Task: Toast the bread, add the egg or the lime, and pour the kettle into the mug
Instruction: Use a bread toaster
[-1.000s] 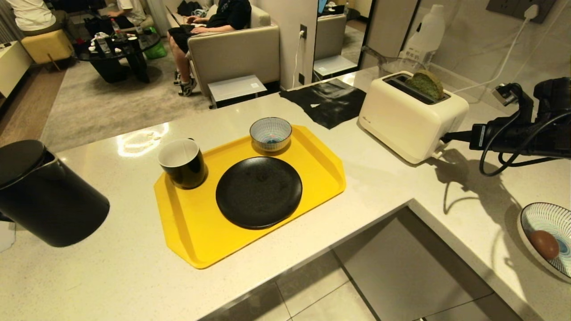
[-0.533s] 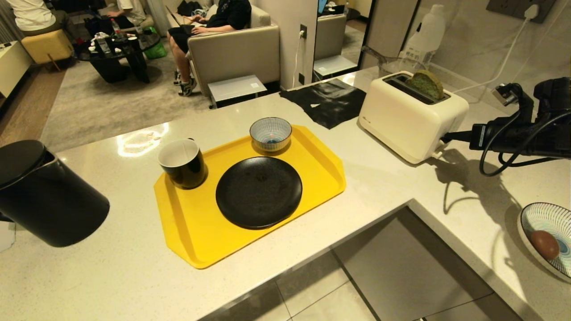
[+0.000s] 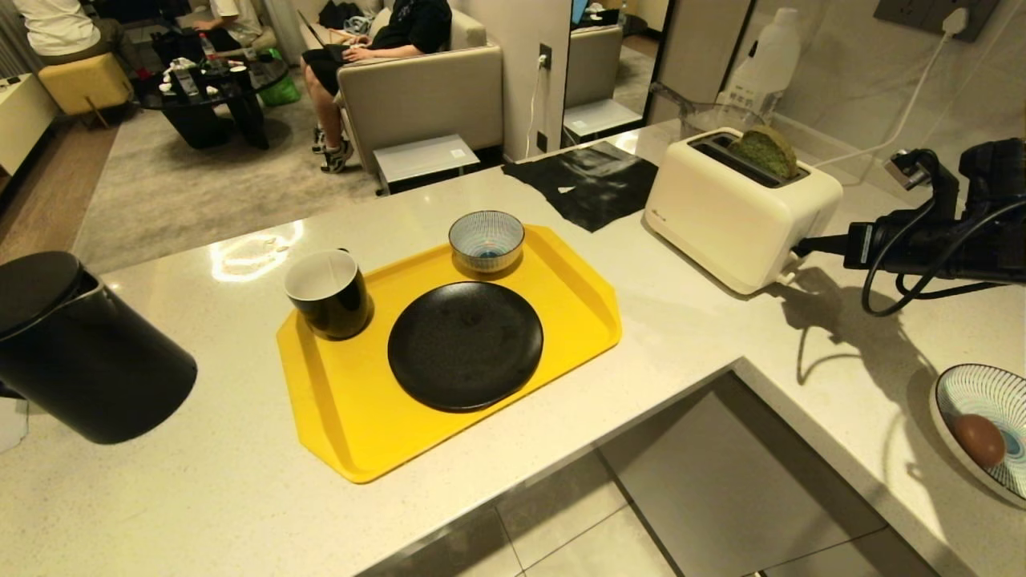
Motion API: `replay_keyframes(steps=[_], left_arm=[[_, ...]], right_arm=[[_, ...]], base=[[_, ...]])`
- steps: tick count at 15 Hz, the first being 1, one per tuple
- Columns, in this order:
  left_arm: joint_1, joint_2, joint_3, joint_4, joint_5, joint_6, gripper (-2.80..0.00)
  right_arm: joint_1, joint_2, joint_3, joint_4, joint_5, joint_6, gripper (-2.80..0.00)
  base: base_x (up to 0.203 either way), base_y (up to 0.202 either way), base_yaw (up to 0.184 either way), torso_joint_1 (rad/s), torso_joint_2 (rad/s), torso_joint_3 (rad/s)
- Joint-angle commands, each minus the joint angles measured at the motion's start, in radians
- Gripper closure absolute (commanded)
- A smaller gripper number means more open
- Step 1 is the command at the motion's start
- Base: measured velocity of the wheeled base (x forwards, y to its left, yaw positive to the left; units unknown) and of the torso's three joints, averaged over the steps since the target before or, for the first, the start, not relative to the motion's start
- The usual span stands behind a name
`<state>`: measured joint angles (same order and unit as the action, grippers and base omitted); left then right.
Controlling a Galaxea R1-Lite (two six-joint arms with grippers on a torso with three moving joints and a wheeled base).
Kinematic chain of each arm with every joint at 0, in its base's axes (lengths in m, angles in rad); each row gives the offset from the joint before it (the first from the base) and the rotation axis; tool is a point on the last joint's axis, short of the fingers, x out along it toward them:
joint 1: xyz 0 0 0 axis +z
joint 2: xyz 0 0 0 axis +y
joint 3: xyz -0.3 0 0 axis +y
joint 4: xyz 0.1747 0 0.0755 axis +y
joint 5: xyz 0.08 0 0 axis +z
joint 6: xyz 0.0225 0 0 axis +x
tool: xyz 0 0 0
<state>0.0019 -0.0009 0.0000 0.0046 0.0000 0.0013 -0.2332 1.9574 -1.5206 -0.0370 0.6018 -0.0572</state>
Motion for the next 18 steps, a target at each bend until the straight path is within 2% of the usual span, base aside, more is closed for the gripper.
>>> replay_keyframes(steps=[1,18], left_arm=[[0.001,0.001,0.0,0.0,0.0,0.0,0.0],[0.0,0.001,0.0,0.0,0.0,0.0,0.0]], right_arm=[[0.0,0.0,-0.001,-0.001,0.004,-0.001,0.0],[0.0,-0.002,-0.003,-0.001,0.004,-0.001,0.0]], base=[[0.0,0.0,0.0,0.0,0.0,0.0],[0.0,0.0,0.0,0.0,0.0,0.0]])
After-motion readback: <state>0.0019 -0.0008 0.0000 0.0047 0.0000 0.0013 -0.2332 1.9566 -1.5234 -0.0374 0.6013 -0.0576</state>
